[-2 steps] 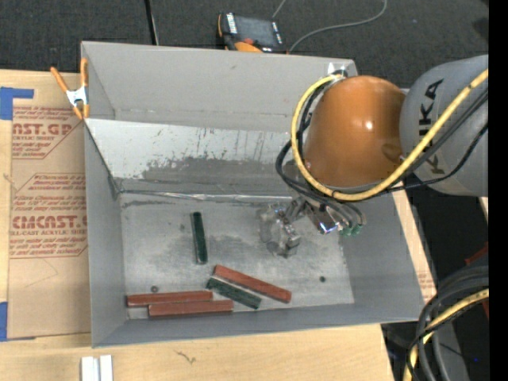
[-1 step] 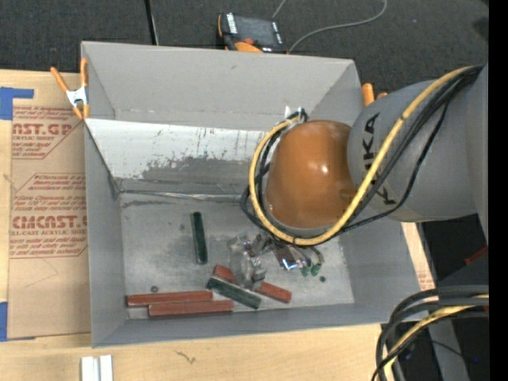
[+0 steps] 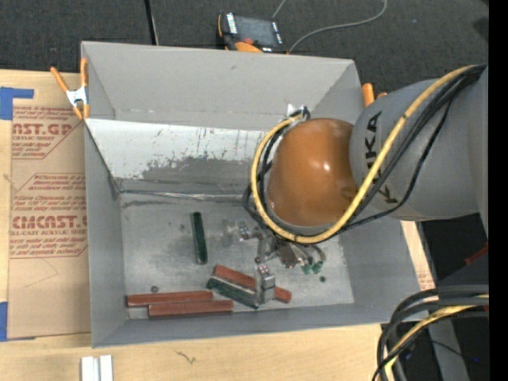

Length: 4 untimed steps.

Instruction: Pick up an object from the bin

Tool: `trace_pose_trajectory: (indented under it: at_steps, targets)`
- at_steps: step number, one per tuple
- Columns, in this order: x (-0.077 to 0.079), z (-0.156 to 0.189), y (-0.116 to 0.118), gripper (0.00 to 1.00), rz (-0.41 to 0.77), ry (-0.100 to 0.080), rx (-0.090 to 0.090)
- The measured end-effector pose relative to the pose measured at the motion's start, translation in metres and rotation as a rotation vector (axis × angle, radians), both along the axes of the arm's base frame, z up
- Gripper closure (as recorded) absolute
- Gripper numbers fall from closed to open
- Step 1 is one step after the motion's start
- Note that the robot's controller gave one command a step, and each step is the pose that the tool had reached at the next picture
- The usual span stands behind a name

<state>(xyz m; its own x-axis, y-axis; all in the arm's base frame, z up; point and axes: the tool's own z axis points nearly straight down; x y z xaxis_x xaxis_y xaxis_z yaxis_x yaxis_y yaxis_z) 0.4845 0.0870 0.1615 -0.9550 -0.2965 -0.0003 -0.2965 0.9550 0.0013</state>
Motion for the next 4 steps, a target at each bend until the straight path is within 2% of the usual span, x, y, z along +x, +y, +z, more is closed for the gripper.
trace_pose_trajectory:
  at_steps: [1,2,3,4]
  targets:
    - [0.005,-0.095,-0.030,0.00,0.039,0.000,0.000]
    - [0.008,-0.088,-0.030,1.00,0.038,-0.007,-0.001]
    - [0.007,0.011,-0.026,1.00,0.095,-0.008,0.000]
    - [0.019,0.082,0.010,1.00,0.102,-0.011,0.002]
